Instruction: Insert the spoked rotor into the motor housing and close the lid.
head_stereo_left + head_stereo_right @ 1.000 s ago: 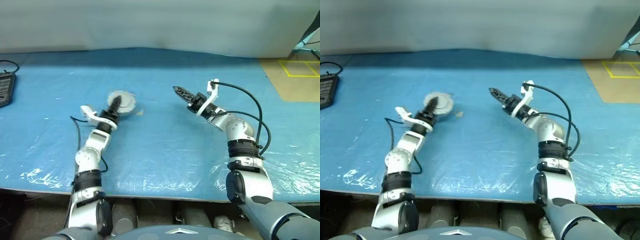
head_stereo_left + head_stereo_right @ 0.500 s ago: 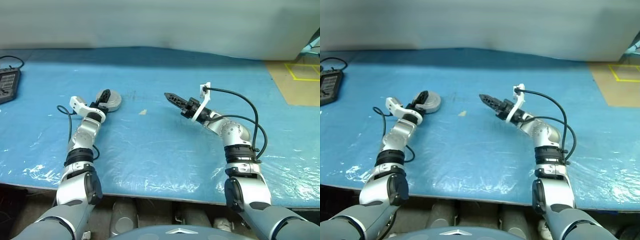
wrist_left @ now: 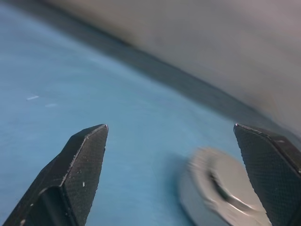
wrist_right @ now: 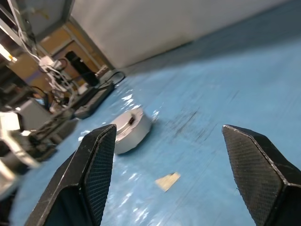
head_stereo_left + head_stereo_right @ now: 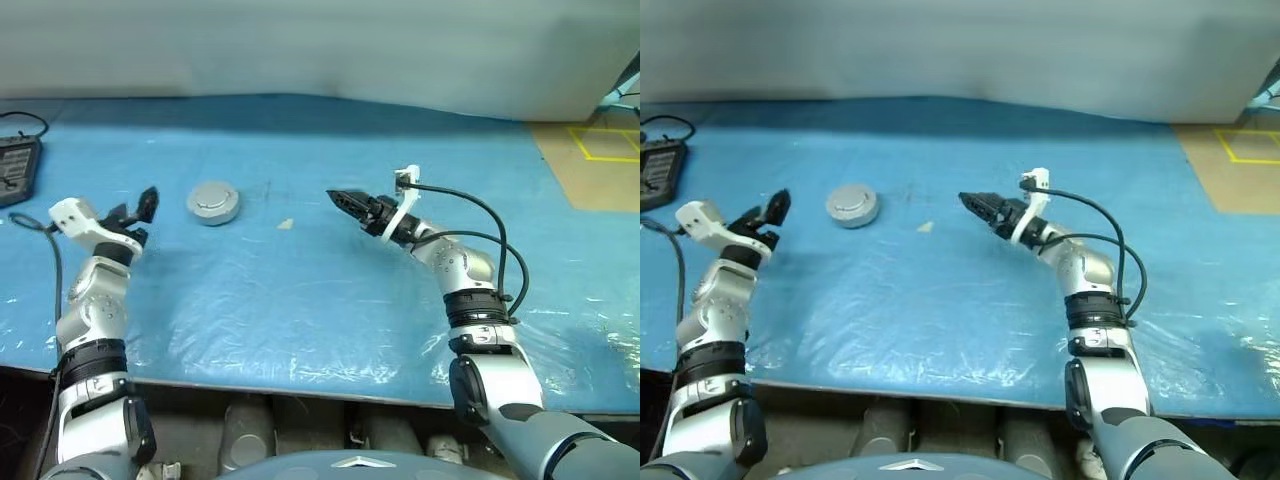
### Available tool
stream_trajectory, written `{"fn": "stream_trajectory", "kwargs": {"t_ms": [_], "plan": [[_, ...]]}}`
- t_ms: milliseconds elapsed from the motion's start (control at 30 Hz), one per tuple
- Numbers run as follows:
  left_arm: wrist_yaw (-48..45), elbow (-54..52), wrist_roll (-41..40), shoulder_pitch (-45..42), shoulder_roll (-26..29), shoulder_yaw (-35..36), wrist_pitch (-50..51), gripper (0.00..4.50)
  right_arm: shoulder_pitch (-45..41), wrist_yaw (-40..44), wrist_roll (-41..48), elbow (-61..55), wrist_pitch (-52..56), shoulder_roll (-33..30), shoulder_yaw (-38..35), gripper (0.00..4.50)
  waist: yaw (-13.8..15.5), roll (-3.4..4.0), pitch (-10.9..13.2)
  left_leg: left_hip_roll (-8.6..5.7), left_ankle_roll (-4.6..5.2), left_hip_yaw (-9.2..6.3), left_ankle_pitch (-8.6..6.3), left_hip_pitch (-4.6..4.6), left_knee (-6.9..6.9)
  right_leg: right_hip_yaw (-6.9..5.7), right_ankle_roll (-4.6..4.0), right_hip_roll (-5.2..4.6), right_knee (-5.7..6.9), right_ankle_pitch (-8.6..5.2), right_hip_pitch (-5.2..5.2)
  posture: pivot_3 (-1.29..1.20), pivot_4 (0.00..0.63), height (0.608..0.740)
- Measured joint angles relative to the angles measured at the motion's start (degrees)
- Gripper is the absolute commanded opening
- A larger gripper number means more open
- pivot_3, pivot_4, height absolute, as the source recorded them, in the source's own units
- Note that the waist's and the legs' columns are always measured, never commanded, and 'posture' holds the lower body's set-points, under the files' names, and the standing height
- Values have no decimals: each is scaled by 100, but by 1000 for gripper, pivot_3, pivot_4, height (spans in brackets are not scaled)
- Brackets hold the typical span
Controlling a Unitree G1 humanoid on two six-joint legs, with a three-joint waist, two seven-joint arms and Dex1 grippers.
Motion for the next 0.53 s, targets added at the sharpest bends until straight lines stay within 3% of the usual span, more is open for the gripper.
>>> {"fn": "stream_trajectory", "kwargs": {"t_ms": [167,367,467,533], "plan": [[-1138,-1044,501,238,26,-1483,59,4484,67,495,-613,545,-1000,-505,265,3765,-15,0,0,-3,1,8,0,6,3,8,-1,4,3,0,1,0,150,740],[-1587,-858,1399,228,106,-2210,-546,4484,76,784,-998,865,-1651,-1019,279,3765,-177,1,0,-1,20,9,10,10,3,13,-4,11,5,-2,0,0,150,740],[-1666,-483,1637,210,36,-2257,-869,4500,135,857,-1308,997,-2040,-1179,437,4319,-192,1,0,-1,22,9,10,10,3,12,-4,11,5,-2,0,0,150,740],[-1801,-326,1722,206,35,-2346,-959,4500,194,969,-1436,1012,-2186,-1193,547,4444,-191,1,0,-2,25,9,9,9,3,12,-4,11,5,-2,0,0,150,740]]}}
